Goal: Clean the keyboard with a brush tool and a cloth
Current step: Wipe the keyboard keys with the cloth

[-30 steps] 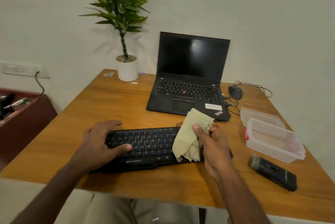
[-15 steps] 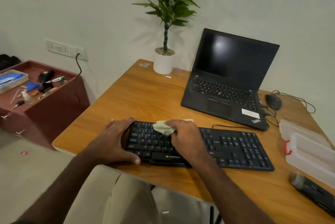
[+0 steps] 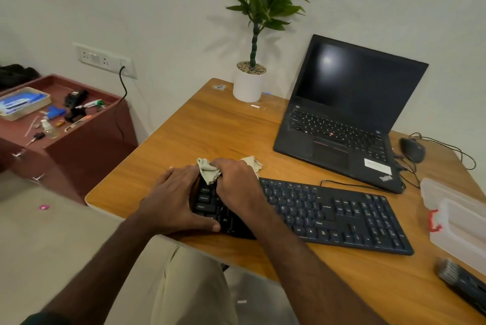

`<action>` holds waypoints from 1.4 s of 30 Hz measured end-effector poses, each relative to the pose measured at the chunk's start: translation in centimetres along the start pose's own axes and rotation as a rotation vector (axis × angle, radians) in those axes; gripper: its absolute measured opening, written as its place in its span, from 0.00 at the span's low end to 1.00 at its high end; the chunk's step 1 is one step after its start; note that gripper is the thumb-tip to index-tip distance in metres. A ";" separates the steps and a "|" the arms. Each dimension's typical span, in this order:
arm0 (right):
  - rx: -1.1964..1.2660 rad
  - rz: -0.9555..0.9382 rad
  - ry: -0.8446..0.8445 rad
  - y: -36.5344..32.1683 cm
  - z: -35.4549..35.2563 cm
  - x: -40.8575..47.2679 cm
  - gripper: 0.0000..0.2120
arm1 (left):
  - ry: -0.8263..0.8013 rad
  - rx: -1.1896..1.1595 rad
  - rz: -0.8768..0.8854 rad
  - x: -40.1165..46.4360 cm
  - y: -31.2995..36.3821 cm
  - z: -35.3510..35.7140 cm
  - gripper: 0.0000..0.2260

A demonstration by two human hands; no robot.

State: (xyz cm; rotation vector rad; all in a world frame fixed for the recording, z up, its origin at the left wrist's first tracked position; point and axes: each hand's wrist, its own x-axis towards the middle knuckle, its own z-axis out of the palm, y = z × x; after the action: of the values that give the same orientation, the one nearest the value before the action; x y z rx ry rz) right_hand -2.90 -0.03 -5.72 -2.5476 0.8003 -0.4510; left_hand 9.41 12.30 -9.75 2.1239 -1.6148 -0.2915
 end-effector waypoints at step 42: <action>-0.146 0.199 0.089 5.3 -5.6 -4.1 0.19 | -0.064 0.031 -0.024 0.3 0.1 -0.2 0.59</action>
State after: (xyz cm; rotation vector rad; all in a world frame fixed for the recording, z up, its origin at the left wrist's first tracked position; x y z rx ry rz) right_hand -10.88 -3.17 -4.19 -2.5589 1.1461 -0.4592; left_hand 9.48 12.00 -9.47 2.1788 -1.6406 -0.3482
